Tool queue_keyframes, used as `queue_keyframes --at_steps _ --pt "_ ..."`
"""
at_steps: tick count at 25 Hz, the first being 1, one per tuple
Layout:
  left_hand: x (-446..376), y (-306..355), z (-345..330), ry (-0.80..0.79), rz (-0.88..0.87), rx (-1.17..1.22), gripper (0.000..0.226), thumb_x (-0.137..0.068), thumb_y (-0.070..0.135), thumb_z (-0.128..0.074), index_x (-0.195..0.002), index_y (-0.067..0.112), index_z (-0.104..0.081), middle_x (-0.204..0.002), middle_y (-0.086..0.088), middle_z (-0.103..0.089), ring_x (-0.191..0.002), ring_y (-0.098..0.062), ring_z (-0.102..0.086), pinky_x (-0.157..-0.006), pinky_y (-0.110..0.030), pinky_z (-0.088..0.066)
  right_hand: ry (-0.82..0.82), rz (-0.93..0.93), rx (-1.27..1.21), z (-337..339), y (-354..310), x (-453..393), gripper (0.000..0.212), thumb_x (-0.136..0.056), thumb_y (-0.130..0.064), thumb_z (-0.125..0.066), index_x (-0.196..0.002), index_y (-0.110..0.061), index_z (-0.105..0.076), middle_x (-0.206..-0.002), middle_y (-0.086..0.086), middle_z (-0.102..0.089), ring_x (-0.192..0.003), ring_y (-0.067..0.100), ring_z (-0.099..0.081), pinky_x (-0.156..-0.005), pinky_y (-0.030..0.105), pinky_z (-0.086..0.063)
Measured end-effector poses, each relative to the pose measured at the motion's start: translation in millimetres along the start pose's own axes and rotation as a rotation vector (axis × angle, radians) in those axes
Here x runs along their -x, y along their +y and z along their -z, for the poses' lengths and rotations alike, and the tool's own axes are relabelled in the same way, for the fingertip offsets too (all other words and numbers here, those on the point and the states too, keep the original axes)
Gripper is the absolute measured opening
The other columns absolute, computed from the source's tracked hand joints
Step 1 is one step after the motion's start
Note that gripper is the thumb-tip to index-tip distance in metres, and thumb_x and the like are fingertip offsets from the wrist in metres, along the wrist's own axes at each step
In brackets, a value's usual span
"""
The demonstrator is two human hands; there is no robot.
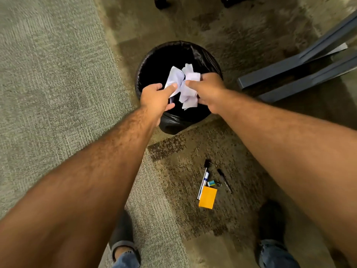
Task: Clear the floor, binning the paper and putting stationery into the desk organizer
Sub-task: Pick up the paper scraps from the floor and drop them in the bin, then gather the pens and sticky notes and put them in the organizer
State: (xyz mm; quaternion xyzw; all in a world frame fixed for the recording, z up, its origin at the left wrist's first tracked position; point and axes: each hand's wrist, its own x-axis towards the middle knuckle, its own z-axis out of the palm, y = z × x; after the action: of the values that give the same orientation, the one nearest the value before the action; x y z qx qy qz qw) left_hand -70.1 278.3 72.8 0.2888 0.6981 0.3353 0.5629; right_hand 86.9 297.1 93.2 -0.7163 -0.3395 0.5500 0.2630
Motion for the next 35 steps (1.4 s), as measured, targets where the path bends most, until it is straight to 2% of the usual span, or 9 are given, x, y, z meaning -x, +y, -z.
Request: queue_keyframes --at_steps 4,7,10,17,22,25,28,32,35 --pt "10.6 -20.9 7.8 0.037 -0.072 -0.007 0.051 -0.097 0.035 -0.072 -0.141 0.012 -0.062 -0.138 0.000 -0.065 -0.097 -0.004 -0.069 -0.070 -0.023 -0.064 -0.032 -0.033 -0.016 26.9 22.7 -0.1 0.034 -0.100 -0.023 -0.069 -0.126 -0.002 -0.066 -0.131 0.022 -0.069 -0.122 0.032 -0.068 -0.106 0.046 -0.055" --pt "46.6 -50.6 14.1 -0.038 -0.105 0.135 0.027 -0.099 0.031 -0.069 -0.121 0.015 -0.071 -0.117 -0.001 -0.079 -0.103 -0.013 -0.077 -0.060 -0.021 -0.060 0.012 -0.003 -0.094 62.6 55.5 20.0 0.021 -0.098 -0.019 -0.071 -0.117 -0.011 -0.072 -0.116 0.012 -0.077 -0.108 0.019 -0.076 -0.097 0.033 -0.061" --pt "83.7 -100.3 2.5 -0.116 -0.047 0.124 0.018 -0.100 0.025 -0.068 -0.112 0.013 -0.072 -0.104 -0.008 -0.082 -0.092 -0.019 -0.080 -0.054 -0.021 -0.059 0.029 -0.045 -0.072 96.6 119.7 47.3 0.009 -0.098 -0.017 -0.069 -0.104 -0.019 -0.075 -0.105 0.005 -0.081 -0.097 0.015 -0.079 -0.088 0.028 -0.063" --pt "92.8 -267.0 -54.7 -0.315 0.145 -0.325 0.013 -0.098 0.015 -0.068 -0.109 0.009 -0.073 -0.100 -0.007 -0.080 -0.081 -0.015 -0.077 -0.054 -0.024 -0.056 0.070 -0.273 0.060 118.5 326.3 52.0 0.018 -0.097 -0.004 -0.067 -0.114 -0.007 -0.072 -0.094 0.004 -0.074 -0.084 0.013 -0.068 -0.083 0.029 -0.057" --pt "62.6 -361.0 -99.9 -0.283 0.109 -0.733 0.012 -0.090 0.012 -0.071 -0.090 0.020 -0.081 -0.088 -0.004 -0.080 -0.086 -0.024 -0.077 -0.079 -0.036 -0.064 0.067 -0.251 0.407 106.7 436.3 38.4 0.022 -0.087 -0.001 -0.078 -0.109 -0.001 -0.075 -0.103 0.019 -0.077 -0.090 0.024 -0.070 -0.079 0.031 -0.056" --pt "48.9 -389.7 -123.5 -0.261 0.007 -0.877 0.009 -0.088 0.024 -0.079 -0.093 0.016 -0.080 -0.093 -0.005 -0.080 -0.085 -0.022 -0.075 -0.080 -0.035 -0.063 0.076 -0.168 0.574 101.4 469.4 25.9 0.022 -0.081 -0.017 -0.087 -0.098 -0.009 -0.076 -0.095 0.012 -0.078 -0.085 0.022 -0.072 -0.074 0.030 -0.058" --pt "38.7 -398.4 -135.4 -0.222 -0.071 -0.996 0.032 -0.081 0.045 -0.083 -0.081 0.016 -0.073 -0.080 -0.003 -0.076 -0.074 -0.021 -0.072 -0.071 -0.034 -0.061 0.123 -0.049 0.630 93.1 486.4 19.0 0.028 -0.074 -0.030 -0.093 -0.082 -0.017 -0.070 -0.075 0.003 -0.071 -0.070 0.020 -0.069 -0.065 0.032 -0.058" --pt "36.7 -391.4 -135.8 -0.283 -0.154 -1.088 0.029 -0.082 0.043 -0.084 -0.089 0.016 -0.076 -0.087 -0.003 -0.078 -0.081 -0.023 -0.073 -0.079 -0.039 -0.063 0.094 0.096 0.663 89.4 489.2 19.4 0.019 -0.079 -0.023 -0.088 -0.083 -0.013 -0.073 -0.068 0.000 -0.066 -0.063 0.015 -0.064 -0.062 0.032 -0.058" --pt "35.8 -387.6 -135.1 -0.277 -0.097 -1.025 0.029 -0.087 0.043 -0.080 -0.085 0.014 -0.076 -0.083 -0.004 -0.077 -0.077 -0.022 -0.073 -0.075 -0.036 -0.062 0.093 -0.037 0.379 98.4 483.8 22.0 0.010 -0.086 -0.012 -0.082 -0.090 -0.007 -0.074 -0.079 0.009 -0.071 -0.072 0.017 -0.065 -0.071 0.035 -0.060"
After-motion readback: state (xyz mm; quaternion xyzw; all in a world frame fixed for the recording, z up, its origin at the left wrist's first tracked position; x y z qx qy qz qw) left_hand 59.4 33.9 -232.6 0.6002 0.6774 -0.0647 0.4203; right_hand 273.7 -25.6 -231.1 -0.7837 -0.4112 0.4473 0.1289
